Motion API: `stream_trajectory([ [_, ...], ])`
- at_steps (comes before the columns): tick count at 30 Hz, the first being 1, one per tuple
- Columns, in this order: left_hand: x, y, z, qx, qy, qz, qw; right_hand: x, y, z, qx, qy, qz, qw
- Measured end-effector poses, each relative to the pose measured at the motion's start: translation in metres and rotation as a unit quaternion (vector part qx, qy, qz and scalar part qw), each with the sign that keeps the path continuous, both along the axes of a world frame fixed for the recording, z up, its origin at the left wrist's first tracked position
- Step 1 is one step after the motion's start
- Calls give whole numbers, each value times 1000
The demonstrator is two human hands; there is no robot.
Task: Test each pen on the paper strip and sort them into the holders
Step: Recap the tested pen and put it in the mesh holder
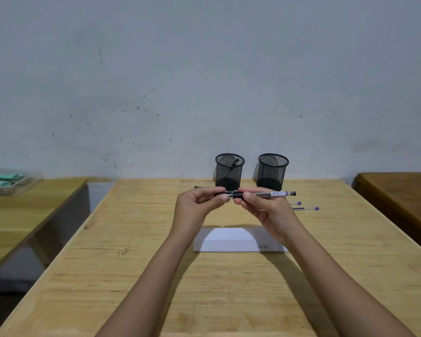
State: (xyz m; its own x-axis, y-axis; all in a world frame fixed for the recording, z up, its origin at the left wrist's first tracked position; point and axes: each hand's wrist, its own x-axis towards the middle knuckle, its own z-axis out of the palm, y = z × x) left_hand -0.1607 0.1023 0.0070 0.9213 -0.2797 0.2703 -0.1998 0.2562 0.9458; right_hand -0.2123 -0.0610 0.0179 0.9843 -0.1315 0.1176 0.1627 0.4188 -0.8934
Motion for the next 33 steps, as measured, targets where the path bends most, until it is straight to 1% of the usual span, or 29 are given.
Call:
stream_trajectory([
  [3,0,-6,7,12,-13,0,1000,-2,-3,1,20,-14,-2,1000],
  [5,0,-7,6,24,-15,-2,1000,-4,-6,1,17,-15,4,1000],
  [10,7,0,5,75,-44,-7,996,-7,-16,2,-57,6,31,998],
  [13,17,8,9,77,-50,22,995,-6,-26,1,-45,8,-7,999],
  [14,20,12,11,83,-54,27,995,-6,-30,0,-61,3,-18,998],
  [15,22,14,12,91,-58,26,994,-5,-34,-1,-103,-4,-26,994],
  [16,25,16,15,100,-64,23,993,-4,-35,-1,-172,-9,-33,985],
  [18,32,16,24,112,-79,25,990,1,-33,-1,-306,-9,-45,951],
  [19,36,15,30,113,-87,29,989,5,-30,-1,-348,-8,-52,936],
  [22,49,3,51,107,-123,31,986,21,-22,3,-420,-14,-75,904],
  [24,56,-10,63,110,-146,24,983,32,-19,6,-449,-9,-72,890],
  [25,57,-17,68,111,-154,20,982,38,-19,8,-454,-6,-74,888],
  [27,66,-32,73,101,-164,21,981,53,-21,10,-436,-6,-97,895],
  [30,88,-43,67,78,-149,49,985,73,-34,14,-365,-25,-168,915],
  [33,120,-44,43,141,-131,80,978,92,-55,16,-307,-53,-235,921],
])
